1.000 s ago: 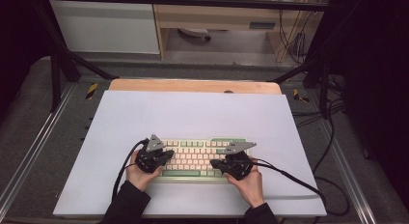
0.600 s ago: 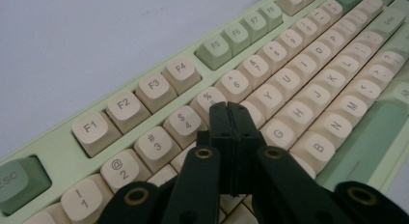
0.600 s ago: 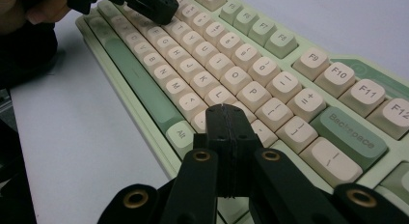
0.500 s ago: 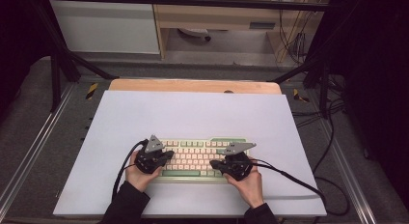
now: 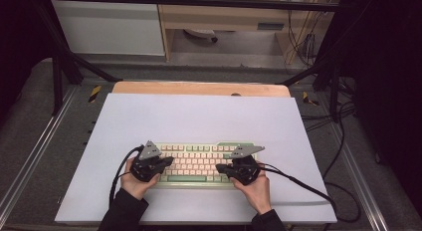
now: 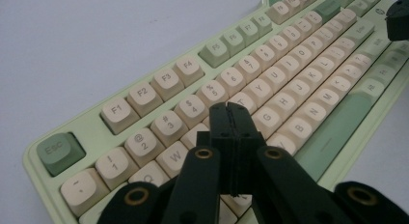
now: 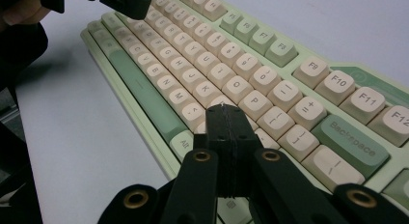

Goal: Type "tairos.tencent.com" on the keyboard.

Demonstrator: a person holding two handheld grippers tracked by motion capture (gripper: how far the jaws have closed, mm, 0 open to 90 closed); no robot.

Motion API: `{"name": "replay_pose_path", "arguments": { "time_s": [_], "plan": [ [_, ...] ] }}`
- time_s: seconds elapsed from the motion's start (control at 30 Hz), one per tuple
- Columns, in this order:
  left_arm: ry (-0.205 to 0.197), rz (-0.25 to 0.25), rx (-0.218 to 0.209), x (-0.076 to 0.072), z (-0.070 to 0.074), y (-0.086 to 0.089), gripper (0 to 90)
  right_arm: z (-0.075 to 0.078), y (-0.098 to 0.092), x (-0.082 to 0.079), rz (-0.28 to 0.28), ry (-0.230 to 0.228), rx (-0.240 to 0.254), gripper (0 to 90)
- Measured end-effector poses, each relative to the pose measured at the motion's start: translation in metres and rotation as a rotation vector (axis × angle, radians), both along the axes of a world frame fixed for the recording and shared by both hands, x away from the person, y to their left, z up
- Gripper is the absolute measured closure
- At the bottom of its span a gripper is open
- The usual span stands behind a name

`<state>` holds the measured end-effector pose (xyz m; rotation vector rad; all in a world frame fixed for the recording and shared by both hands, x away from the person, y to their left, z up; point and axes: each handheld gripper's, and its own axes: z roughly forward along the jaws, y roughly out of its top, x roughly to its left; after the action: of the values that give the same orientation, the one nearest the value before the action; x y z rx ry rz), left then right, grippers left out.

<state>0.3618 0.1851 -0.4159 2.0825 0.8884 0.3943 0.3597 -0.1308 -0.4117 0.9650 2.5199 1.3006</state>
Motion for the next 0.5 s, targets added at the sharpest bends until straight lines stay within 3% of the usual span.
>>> {"name": "replay_pose_path", "arguments": {
  "time_s": [0.5],
  "plan": [
    [0.007, 0.029, -0.008, -0.012, -0.003, 0.025, 90.0, 0.004, 0.02, 0.009, 0.001, 0.003, 0.011, 90.0]
  ]
}}
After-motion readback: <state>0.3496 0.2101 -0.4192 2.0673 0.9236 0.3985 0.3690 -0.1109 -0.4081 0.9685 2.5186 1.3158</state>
